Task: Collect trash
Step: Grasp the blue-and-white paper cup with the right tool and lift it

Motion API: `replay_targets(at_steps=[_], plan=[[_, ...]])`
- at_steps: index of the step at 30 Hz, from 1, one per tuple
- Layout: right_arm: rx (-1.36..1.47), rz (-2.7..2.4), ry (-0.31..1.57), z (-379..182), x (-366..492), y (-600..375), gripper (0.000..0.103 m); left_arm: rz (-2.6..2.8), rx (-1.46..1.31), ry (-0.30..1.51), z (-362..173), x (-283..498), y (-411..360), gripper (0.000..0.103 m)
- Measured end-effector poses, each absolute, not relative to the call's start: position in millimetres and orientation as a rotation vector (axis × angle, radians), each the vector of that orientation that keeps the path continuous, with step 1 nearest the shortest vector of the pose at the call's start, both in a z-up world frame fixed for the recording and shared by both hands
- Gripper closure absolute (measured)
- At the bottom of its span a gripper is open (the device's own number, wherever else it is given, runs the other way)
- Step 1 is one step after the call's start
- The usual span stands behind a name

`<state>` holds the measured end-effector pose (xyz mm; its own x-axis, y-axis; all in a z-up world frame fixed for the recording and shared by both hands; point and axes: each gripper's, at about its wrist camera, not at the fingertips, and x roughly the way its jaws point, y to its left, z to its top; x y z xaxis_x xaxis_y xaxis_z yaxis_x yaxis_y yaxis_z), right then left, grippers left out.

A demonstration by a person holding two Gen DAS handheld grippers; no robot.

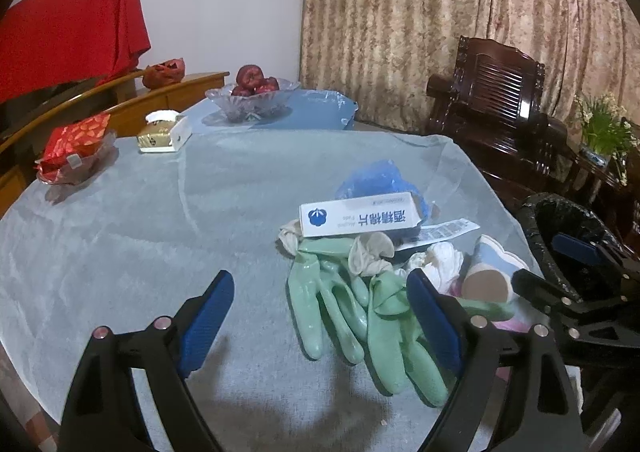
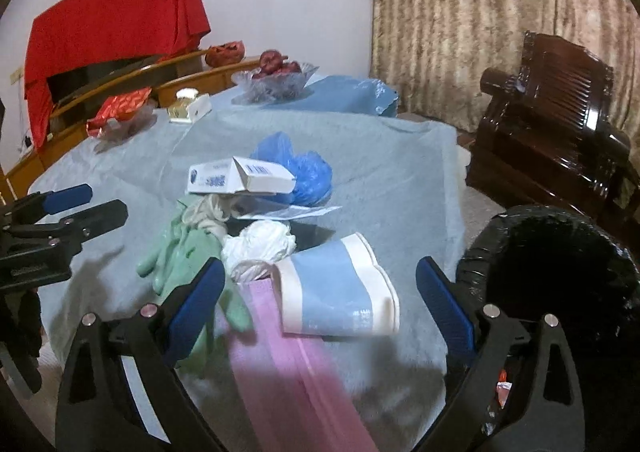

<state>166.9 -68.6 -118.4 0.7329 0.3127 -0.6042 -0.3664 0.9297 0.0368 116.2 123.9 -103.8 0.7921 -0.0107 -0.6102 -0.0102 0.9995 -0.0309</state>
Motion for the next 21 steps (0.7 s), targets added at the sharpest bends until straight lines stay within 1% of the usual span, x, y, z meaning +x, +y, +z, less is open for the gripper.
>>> replay_targets(at_steps=[11,21], plan=[[-0.116,0.423,0.734,-141,197,-71,0.018,0.001,-0.019,0.687,-121,132,117,0.017],[-0.092,0.417,0.822,-160,209,-71,0.018,-0.013,-0.018,0.715,-132,137,113,0.017]])
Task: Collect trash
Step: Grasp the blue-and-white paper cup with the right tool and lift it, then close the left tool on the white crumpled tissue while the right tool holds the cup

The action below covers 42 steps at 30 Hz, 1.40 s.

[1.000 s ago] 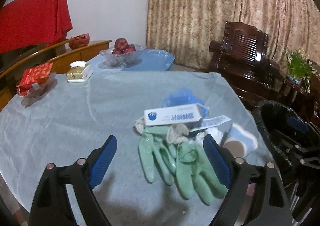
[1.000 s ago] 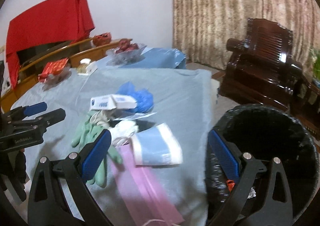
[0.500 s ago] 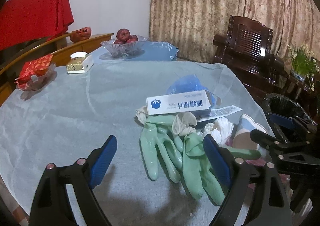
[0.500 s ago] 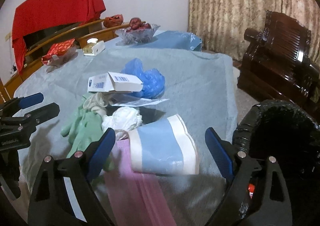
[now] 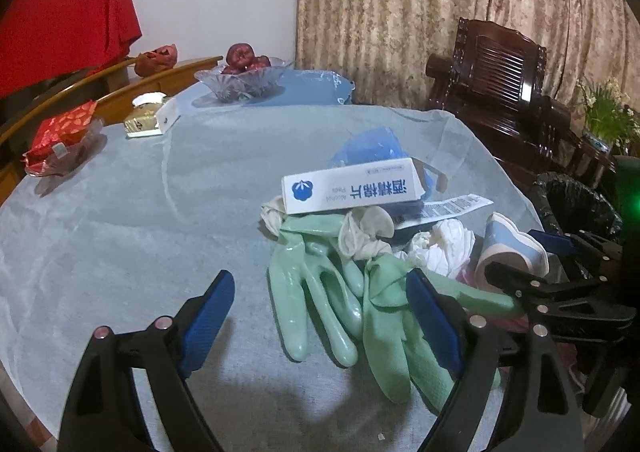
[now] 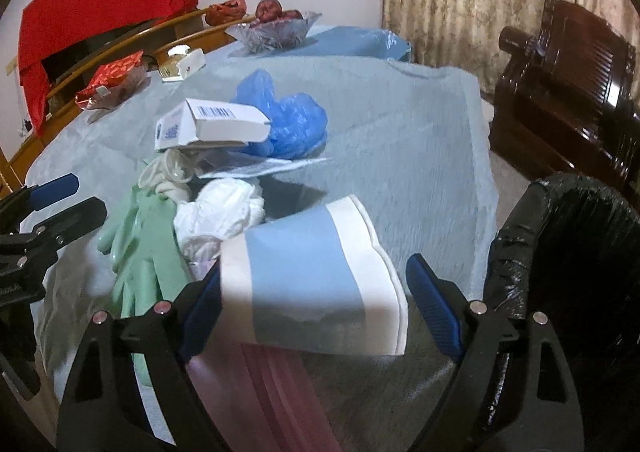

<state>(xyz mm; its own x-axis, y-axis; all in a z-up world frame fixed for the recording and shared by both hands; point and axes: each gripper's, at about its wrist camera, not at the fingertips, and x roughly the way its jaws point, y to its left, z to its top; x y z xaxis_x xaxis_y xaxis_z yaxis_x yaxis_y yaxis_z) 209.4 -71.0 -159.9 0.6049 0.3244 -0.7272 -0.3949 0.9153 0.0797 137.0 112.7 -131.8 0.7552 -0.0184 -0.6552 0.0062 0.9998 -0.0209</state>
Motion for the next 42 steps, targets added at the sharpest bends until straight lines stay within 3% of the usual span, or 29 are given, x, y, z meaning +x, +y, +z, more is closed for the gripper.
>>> replay_targets(at_steps=[5,19,27,42], plan=[[-0.095,0.441,0.858,-165,212,-70,0.030,-0.019,-0.022,0.718,-133,138,110,0.018],[-0.043,0.408,0.733,-126,198,-85,0.031,-0.053,-0.030,0.691,-120,137,99,0.022],[-0.023,0.357,0.658,-95,191,-111,0.031,-0.161,-0.037,0.680,-113,150,63,0.034],[0.019,0.284,0.676,-103,184,-155,0.031,-0.113,0.027,0.749,-140,184,4,0.038]])
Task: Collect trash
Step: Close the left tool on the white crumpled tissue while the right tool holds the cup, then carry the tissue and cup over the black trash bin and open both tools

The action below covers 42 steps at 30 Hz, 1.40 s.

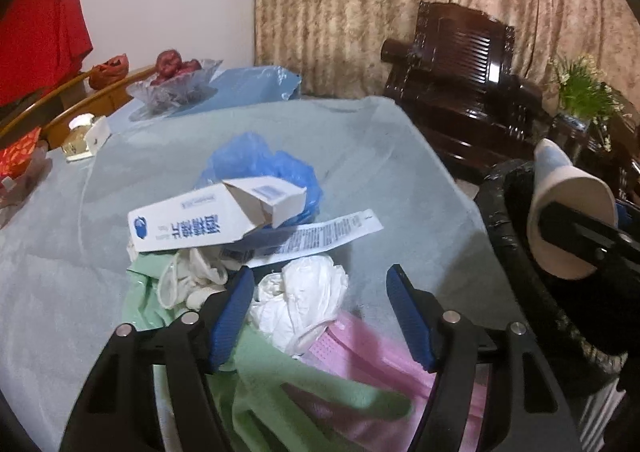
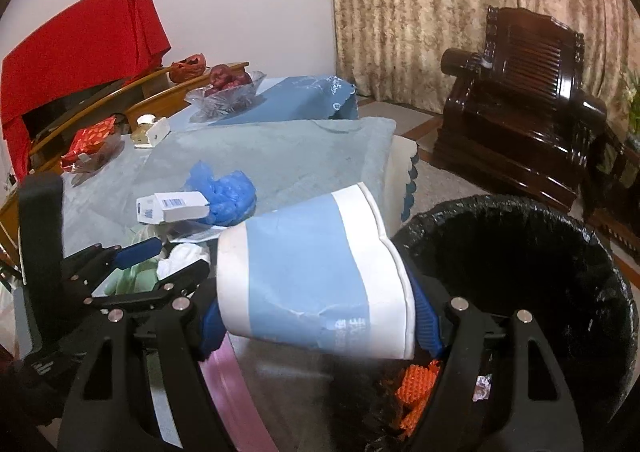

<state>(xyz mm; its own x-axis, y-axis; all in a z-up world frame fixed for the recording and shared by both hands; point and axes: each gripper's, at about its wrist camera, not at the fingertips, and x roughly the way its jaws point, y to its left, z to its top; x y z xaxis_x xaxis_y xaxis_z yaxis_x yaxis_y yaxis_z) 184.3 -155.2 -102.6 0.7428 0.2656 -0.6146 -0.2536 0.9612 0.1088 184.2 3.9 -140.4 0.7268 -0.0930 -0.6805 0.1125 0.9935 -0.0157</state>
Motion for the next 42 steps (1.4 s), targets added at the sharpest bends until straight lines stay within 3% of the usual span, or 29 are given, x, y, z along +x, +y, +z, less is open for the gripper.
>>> replay_targets(at_steps=[8,11,42], plan=[[0.029,0.281,0.681,-105,185,-157,0.031,-0.099,0.012,0.774,-146,192,10,0.083],[0.032,0.283,0.674,-104,184,-157,0.031,-0.110,0.012,0.750,-140,189,13,0.090],[0.052,0.190,0.513,-26,124,-199,0.031,-0.296,-0.025,0.533,-28,123,-25,0.093]])
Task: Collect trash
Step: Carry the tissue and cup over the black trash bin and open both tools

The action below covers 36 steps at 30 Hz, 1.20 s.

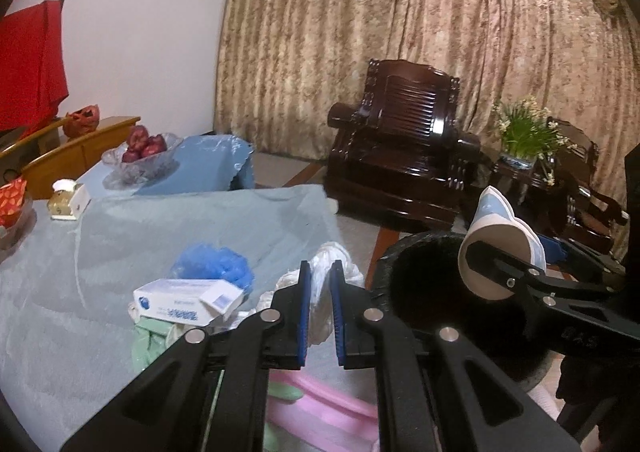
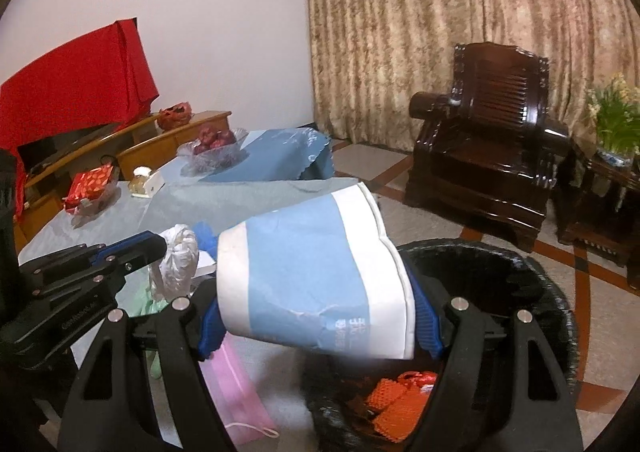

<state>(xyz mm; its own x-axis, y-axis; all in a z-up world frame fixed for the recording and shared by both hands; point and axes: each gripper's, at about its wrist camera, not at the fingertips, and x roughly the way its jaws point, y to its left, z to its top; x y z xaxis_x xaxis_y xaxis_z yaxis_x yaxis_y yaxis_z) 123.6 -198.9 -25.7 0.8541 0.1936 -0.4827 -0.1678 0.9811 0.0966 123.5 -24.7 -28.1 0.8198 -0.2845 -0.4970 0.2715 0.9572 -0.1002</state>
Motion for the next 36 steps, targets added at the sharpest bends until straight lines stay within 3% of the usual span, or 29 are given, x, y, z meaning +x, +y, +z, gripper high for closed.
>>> replay_targets(at_steps=[11,28,30,36], plan=[[0.087,0.051,0.506,-28,107,-265,0.031,-0.440,-0.001,0.515,-20,129,-90,0.093],[0.103,-0.116,0.600,-85,114,-339,0.028,-0.602,0.043,0.588,-58,159,-180,0.092],[0.109,-0.135,0.610,-92,114,-342,0.017,-0.614,0.045,0.601,-60,161,-183,0.088],[0.136,-0.170,0.613,-100,110,-351,0.010,-0.600,0.030,0.610,-60,163,-173,0.052]])
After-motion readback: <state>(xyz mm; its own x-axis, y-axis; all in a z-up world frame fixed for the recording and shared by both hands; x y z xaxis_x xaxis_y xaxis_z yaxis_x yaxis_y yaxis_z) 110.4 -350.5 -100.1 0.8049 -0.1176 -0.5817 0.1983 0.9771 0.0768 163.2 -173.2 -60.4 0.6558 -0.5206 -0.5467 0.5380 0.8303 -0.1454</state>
